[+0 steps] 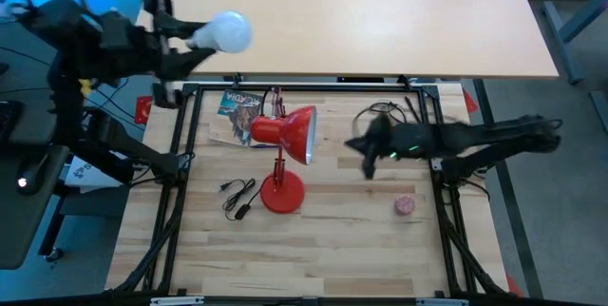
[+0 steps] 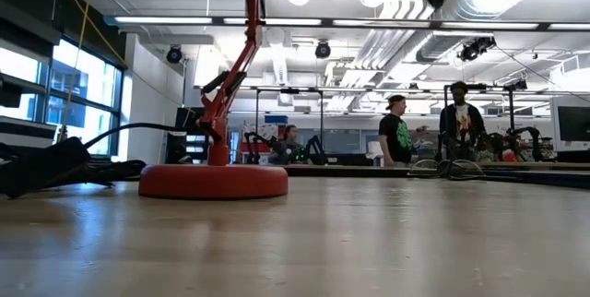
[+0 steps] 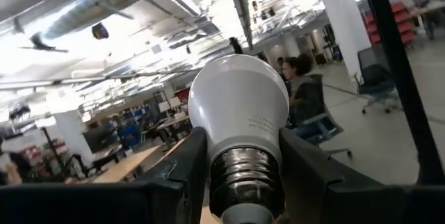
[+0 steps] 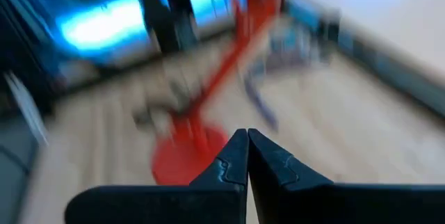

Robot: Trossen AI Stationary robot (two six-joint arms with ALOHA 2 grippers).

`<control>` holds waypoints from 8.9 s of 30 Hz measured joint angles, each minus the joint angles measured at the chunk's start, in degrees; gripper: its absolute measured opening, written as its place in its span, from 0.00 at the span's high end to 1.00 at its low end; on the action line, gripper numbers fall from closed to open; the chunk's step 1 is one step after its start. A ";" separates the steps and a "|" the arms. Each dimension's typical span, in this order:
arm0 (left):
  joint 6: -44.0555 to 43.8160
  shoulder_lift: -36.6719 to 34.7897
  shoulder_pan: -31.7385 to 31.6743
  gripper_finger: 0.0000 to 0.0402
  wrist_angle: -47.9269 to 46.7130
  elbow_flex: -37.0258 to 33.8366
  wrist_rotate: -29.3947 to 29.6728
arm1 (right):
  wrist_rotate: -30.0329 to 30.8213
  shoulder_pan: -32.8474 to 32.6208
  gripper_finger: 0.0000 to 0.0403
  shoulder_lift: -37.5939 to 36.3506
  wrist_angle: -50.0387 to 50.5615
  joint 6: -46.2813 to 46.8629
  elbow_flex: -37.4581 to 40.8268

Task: Screw lightbulb
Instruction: Insert the lightbulb on the lamp

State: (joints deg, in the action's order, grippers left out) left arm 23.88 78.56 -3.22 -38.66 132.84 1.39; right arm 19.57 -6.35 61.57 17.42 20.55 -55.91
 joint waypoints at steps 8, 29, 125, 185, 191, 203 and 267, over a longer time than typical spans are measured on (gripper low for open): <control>7.28 5.25 -0.50 0.68 8.20 -0.04 -2.48 | 3.10 0.01 0.88 -7.31 -8.69 -8.21 -11.75; 13.74 14.19 -1.04 0.68 18.81 0.02 -9.55 | -6.44 -0.04 0.18 8.29 10.97 23.28 -53.80; 41.33 17.21 3.01 0.68 11.33 -0.02 0.76 | -7.65 0.05 0.05 21.87 4.58 44.57 -60.57; 43.27 17.82 5.97 0.68 6.89 -0.02 3.69 | -12.69 0.72 0.05 23.94 4.58 48.44 -60.57; 43.25 17.82 5.97 0.68 6.94 -0.02 3.79 | -12.69 0.72 0.05 23.94 4.58 48.44 -60.57; 43.25 17.82 5.92 0.68 6.98 -0.02 4.06 | -12.69 0.72 0.05 23.94 4.56 47.53 -60.57; 43.80 17.71 5.90 0.68 7.39 0.00 5.23 | -14.00 1.14 0.05 23.94 4.58 52.51 -60.57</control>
State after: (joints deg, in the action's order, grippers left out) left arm 67.68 96.27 2.68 -31.27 132.84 6.62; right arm 5.56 -5.21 85.52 22.00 73.06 -116.49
